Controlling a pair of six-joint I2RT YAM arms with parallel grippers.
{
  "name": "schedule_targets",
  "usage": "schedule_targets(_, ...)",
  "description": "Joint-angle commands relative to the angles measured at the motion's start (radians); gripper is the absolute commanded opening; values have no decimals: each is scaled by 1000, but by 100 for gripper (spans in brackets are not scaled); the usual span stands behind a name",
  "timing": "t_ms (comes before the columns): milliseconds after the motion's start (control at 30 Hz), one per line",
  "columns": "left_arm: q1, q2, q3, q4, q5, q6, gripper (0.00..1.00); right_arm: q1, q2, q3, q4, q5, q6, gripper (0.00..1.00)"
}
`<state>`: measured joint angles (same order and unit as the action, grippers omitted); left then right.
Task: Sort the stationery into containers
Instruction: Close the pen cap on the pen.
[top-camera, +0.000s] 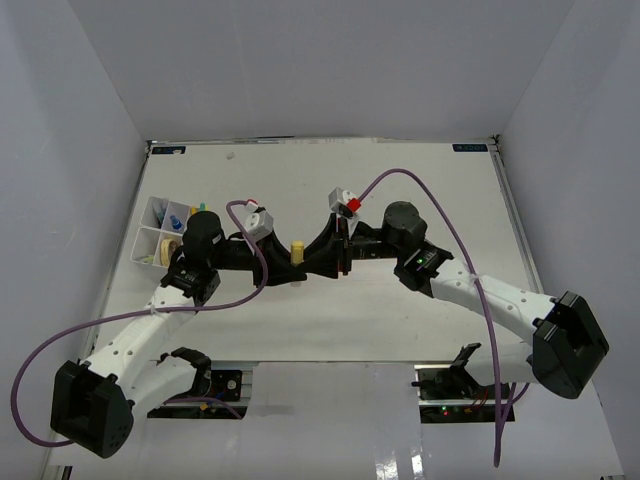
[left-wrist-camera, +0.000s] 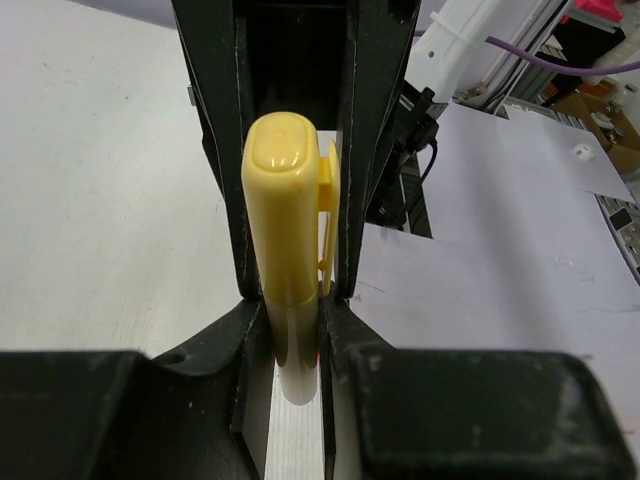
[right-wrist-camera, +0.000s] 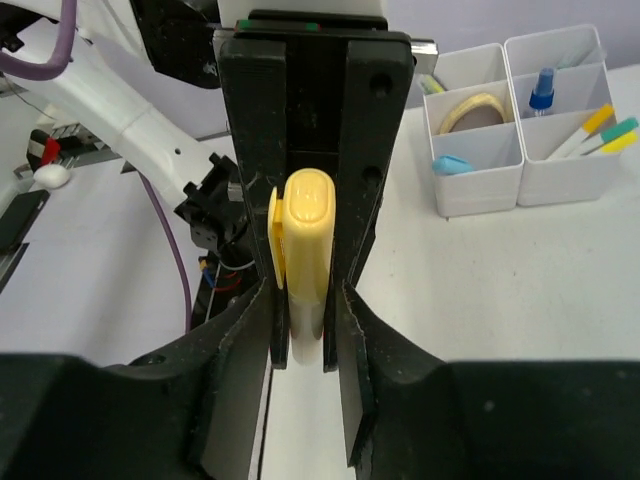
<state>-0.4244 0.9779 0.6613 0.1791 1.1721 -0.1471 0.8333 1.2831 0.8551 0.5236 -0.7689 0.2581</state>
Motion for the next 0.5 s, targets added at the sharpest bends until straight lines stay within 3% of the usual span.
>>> schedule_targets(0, -4, -36, 57, 148, -3, 3, 0, 24, 33, -31, -203, -70, -13, 39)
schedule_targets(367, -4, -25, 57, 149, 4, -5, 0, 20, 4, -7, -212, -66, -16, 43)
schedule_targets(467, -4, -25, 57, 149, 1, -5, 0, 13, -13, 1, -241, -56, -32, 52)
